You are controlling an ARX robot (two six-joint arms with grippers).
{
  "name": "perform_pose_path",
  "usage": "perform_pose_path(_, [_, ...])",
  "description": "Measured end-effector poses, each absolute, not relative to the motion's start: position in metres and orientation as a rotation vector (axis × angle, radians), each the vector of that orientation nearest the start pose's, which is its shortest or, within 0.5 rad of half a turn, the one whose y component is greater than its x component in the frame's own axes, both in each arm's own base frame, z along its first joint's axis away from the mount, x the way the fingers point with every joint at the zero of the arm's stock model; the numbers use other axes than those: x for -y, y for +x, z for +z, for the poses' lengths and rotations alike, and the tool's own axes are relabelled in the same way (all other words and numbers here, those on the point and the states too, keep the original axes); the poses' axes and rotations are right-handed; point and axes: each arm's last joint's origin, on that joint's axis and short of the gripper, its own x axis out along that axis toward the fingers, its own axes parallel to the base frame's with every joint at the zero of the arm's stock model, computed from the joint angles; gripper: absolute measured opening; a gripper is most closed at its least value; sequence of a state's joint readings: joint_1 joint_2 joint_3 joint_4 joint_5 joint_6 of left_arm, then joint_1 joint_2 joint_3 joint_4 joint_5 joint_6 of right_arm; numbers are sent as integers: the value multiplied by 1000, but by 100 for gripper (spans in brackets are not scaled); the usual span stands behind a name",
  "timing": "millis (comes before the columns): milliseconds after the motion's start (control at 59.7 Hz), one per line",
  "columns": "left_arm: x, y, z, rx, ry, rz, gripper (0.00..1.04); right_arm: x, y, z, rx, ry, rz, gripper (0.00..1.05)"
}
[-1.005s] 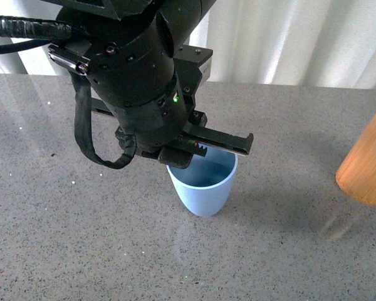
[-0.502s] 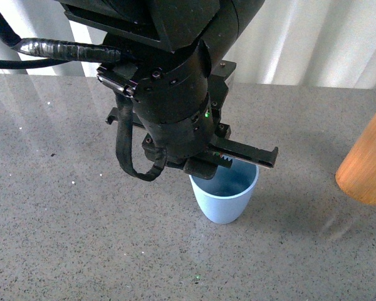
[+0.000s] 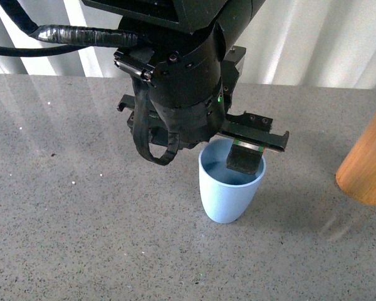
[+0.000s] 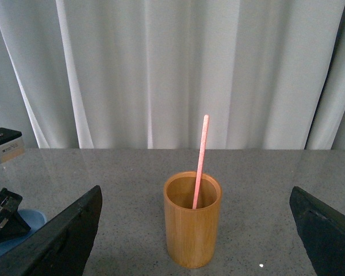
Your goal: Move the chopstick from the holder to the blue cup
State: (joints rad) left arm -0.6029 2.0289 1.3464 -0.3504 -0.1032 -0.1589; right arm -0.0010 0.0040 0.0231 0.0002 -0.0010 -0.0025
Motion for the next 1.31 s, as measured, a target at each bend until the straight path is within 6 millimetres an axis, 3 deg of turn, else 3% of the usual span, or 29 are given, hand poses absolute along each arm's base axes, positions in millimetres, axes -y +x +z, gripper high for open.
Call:
perform_pose_path(100, [232,344,150,-1002,226,-374,100,0,96,171,19,-2,0,95])
perform_pose_path(251, [221,352,158,-995,208,-359,98,0,96,171,19,-2,0,95])
perform_pose_path(653, [160,376,224,-874,109,-280,98,0,96,171,19,-2,0,95])
perform_pose_path(770, [124,372,240,-824,98,-267,98,0,96,171,19,-2,0,95])
perform_pose_path(1005, [27,350,254,-752,72,-184,98,0,96,171,19,-2,0,95])
perform_pose_path(1072, [-4,337,253,-730,63,-155,98,0,96,171,19,-2,0,95])
perform_pose_path(1189, [-35,314,249,-706,55,-102,98,0,96,171,19,-2,0,95])
perform_pose_path(1306, [-65,273,237,-692,14,-68,98,0,96,171,19,-2,0,95])
